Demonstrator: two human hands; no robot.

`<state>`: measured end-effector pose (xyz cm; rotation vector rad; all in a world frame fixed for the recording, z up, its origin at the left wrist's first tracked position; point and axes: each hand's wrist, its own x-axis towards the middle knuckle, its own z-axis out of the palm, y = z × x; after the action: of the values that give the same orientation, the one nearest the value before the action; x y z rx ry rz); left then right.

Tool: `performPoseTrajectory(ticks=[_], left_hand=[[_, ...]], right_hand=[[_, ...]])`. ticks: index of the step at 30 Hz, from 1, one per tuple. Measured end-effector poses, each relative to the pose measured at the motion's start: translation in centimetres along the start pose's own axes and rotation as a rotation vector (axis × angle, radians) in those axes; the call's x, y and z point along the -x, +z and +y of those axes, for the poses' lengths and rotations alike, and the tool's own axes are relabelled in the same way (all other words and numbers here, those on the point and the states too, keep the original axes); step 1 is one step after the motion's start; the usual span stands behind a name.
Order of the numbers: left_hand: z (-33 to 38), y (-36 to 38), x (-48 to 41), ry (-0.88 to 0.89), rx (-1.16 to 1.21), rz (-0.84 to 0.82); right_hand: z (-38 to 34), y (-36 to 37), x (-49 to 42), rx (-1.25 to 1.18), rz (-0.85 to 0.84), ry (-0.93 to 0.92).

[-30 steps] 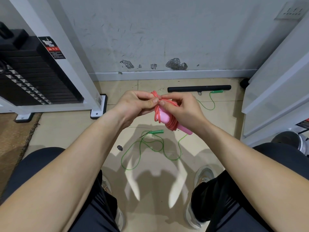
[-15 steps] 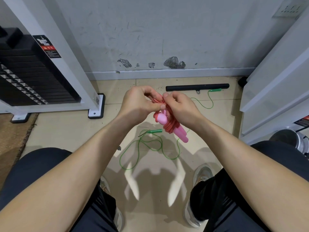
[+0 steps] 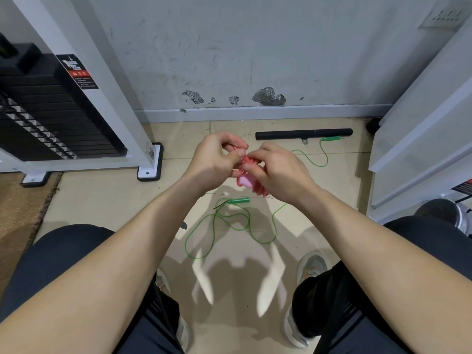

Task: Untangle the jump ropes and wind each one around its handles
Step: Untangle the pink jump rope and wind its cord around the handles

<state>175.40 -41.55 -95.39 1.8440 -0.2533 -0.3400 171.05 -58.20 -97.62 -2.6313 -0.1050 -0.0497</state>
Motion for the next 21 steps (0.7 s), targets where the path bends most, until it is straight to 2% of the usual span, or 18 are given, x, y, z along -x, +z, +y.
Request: performPoseTrajectory(ticks=[3, 8, 10, 13, 14, 17, 21], left_hand=[[0.1, 0.0, -0.1, -0.012, -0.022, -0.036], [0.0, 0.0, -0.3, 0.020, -0.177, -0.050], [-0.1, -0.3, -0.4, 0.002, -0.168, -0.028], [0.1, -0.4, -0.6, -0.032, -0.127, -0.023], [0.3, -0.3, -0.5, -0.053, -0.098, -0.021], [0.4, -0.1, -0.6, -0.096, -0.046, -0.001], [-0.1, 0.1, -0.6, -0.118, -0.081, -0.043]], right_hand=[[-0.2, 0.3, 0.1, 0.134, -0.031, 0.005], [-1.0, 1.6, 0.3, -0.047, -0.070, 0.085], [-0.9, 1.5, 0.2, -0.212, -0.086, 0.147], [-1.3, 1.3, 0.3, -0.598, -0.116, 0.308], [-1.4, 1.4, 0.2, -0.638, -0.090, 0.341], [-1.8, 1.3, 0.4, -0.573, -0.040, 0.336], [-2.2, 1.2, 0.9, -0.513, -0.137, 0.334]])
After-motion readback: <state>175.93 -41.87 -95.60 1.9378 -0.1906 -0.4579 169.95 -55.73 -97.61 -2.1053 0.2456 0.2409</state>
